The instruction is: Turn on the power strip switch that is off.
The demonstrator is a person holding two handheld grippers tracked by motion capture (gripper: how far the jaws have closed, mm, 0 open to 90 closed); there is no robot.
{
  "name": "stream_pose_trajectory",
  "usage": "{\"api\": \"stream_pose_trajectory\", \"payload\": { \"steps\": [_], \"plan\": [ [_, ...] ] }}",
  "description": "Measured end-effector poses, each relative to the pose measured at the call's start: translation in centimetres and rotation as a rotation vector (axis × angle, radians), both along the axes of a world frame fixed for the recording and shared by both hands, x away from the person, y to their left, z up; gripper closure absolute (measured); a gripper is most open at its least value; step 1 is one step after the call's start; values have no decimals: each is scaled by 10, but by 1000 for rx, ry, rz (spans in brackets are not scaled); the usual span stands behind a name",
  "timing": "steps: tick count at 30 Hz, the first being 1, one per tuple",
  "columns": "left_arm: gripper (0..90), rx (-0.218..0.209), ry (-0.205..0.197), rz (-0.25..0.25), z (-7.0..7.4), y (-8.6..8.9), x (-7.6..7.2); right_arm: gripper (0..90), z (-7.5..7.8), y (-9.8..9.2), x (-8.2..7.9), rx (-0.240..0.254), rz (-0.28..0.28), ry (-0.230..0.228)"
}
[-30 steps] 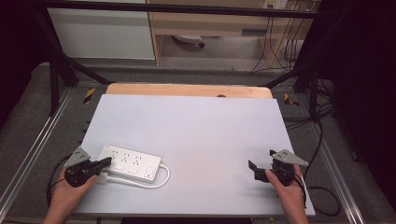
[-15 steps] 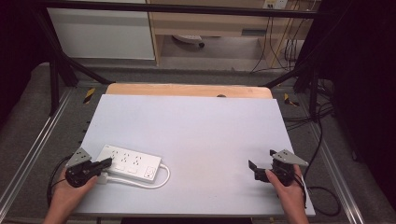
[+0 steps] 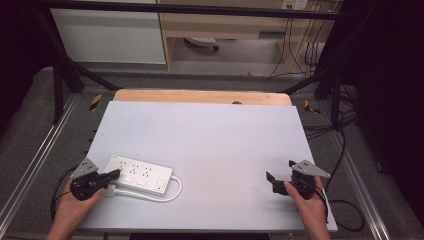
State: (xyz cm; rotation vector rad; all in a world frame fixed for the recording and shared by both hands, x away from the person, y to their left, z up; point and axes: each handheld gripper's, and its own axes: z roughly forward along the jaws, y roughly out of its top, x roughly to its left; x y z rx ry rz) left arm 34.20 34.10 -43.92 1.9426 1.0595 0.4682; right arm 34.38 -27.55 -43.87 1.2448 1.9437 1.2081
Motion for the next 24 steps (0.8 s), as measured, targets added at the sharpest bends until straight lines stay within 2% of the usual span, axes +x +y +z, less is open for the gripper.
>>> {"api": "stream_pose_trajectory", "payload": {
  "steps": [9,11,13,14,24],
  "plan": [
    [900,14,11,-4,0,-1,0,39,0,0,0,0,0,2],
    [900,0,25,-34,-1,-4,1,39,0,1,0,1,1,4],
    [900,48,11,-41,1,-9,0,39,0,1,0,1,1,2],
    [900,57,6,-39,1,-11,0,40,0,1,0,-1,1,1],
    [900,22,-10,-32,0,-8,0,39,0,0,0,0,-1,1]
  ]
}}
